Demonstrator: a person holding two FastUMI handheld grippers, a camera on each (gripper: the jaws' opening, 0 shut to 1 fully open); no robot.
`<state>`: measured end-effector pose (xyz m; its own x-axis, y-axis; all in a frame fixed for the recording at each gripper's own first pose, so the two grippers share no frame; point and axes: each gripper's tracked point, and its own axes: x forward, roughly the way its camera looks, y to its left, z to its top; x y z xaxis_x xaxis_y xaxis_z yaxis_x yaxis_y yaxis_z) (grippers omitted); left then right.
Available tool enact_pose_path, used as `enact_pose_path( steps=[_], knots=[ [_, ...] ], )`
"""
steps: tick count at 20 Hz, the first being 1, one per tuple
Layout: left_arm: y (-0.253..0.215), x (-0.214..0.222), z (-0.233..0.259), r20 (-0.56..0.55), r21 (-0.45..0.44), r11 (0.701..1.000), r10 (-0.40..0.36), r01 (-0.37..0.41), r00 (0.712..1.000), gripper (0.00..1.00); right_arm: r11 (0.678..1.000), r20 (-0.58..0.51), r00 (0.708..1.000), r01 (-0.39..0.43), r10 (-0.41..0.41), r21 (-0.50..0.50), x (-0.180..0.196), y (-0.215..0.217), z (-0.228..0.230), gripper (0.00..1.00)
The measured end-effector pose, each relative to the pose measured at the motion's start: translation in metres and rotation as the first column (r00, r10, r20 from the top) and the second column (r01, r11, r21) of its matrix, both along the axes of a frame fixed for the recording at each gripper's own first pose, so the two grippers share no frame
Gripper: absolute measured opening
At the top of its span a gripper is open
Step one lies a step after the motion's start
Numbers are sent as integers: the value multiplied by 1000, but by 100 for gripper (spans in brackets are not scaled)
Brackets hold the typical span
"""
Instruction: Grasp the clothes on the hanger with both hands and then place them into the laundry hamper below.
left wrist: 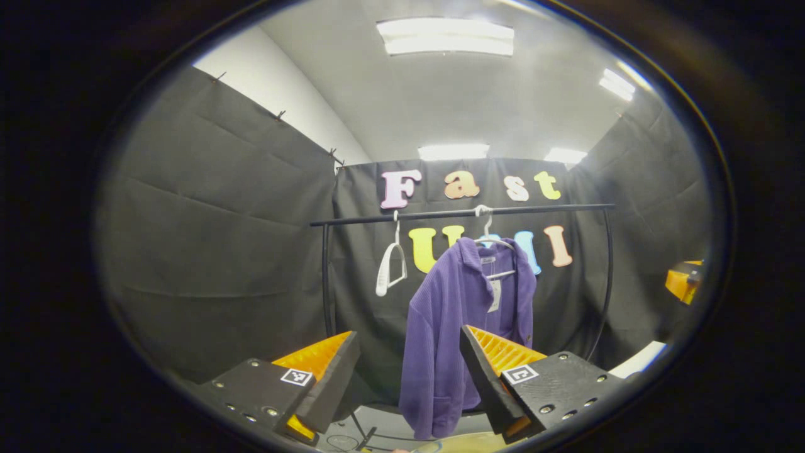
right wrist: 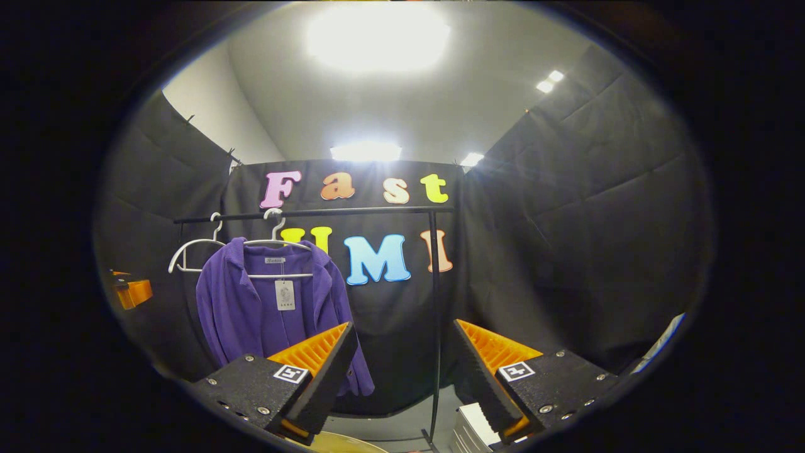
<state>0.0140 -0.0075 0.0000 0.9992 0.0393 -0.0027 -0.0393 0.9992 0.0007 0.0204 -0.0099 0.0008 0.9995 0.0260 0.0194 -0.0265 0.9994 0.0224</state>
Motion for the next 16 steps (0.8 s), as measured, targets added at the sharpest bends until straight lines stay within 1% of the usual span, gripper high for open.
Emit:
enact_pose_path(
  steps=[1, 2, 7, 10, 11, 12, 13, 14, 16],
  knots=[
    [-3, 2, 0, -1, 3, 1000, 1, -1, 1000, 92, 1000, 5, 1000, -3, 3, -4, 4, 0, 2, 94],
    [-6, 5, 2, -1, 3, 1000, -1, 1, 1000, 99, 1000, 10, 1000, -11, 11, -7, 9, 1, 3, 94],
    [-21, 23, 14, 20, 9, 1000, 5, -5, 1000, 99, 998, 1, 999, -53, 53, 17, 42, 8, 3, 93],
    [-37, 37, 20, 38, -4, 1000, 4, -4, 999, 99, 995, 7, 996, -91, 91, 37, 66, 17, 7, 94],
    [-44, 43, 19, 40, -14, 1000, 1, -1, 999, 87, 994, 12, 994, -105, 104, 42, 74, 20, 9, 93],
    [-52, 50, 18, 38, -26, 1000, -3, 4, 999, 86, 992, 14, 993, -120, 119, 45, 82, 24, 9, 94],
    [-60, 57, 16, 35, -36, 999, -9, 10, 999, 86, 990, 15, 991, -135, 135, 49, 90, 29, 9, 94],
    [-66, 64, 15, 33, -42, 999, -14, 15, 999, 99, 987, 16, 989, -150, 149, 52, 97, 33, 9, 94],
    [-78, 75, 15, 35, -38, 999, -16, 17, 999, 99, 982, 21, 984, -180, 179, 60, 111, 41, 8, 94]
  ],
)
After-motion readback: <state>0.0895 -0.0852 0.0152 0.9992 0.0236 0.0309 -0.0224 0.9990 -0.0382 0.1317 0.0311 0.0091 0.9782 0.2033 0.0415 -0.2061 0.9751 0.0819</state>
